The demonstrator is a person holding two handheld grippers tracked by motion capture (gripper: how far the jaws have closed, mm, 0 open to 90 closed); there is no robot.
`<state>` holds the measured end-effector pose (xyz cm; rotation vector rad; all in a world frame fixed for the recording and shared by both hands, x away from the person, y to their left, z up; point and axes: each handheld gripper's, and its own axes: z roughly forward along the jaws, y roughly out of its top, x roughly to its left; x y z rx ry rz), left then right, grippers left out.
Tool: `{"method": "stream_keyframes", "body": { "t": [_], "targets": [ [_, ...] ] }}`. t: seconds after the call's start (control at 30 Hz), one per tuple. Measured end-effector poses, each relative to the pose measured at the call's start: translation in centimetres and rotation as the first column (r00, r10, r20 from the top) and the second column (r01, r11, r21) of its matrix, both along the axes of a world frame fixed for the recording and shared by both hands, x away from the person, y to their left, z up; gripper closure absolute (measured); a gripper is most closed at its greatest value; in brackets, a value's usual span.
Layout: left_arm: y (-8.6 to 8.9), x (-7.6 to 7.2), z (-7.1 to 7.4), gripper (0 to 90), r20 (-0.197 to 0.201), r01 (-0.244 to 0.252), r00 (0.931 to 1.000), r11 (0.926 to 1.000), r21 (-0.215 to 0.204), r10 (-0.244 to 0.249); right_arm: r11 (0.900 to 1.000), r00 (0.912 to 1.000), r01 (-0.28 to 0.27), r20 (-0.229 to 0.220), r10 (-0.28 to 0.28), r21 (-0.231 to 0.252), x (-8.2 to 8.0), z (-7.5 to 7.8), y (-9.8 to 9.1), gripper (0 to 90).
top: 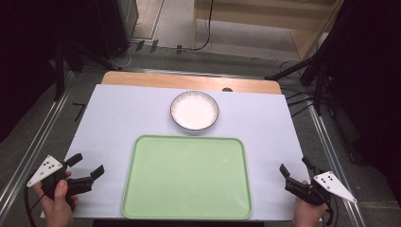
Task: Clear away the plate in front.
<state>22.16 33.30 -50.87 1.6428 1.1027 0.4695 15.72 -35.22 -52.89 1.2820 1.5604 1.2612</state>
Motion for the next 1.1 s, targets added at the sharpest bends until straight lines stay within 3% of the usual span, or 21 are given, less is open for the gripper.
{"method": "stream_keyframes", "body": {
  "t": [0.23,0.57,0.83,1.1],
  "targets": [
    [-0.3,0.2,0.1,0.0,-0.002,0.009,1.0000,0.9998,-0.020,-0.009,0.9998,1.0000,-0.008,-0.005,0.008,-0.019,0.0,0.0,0.3,12.7],
    [-2.1,1.0,1.4,0.0,0.005,0.040,0.9992,0.9990,-0.022,-0.040,0.9996,0.9999,-0.007,-0.009,0.007,-0.026,0.0,0.0,0.4,12.7],
    [-4.6,2.5,2.7,0.0,0.015,0.071,0.9974,0.9974,-0.012,-0.070,0.9999,0.9999,-0.011,0.001,0.011,-0.005,-0.1,-0.1,0.2,12.7],
    [-8.1,4.6,4.4,0.0,0.035,0.136,0.9902,0.9907,-0.005,-0.135,0.9999,0.9999,-0.013,0.003,0.013,0.004,-0.1,0.0,0.0,12.7]
  ]
}}
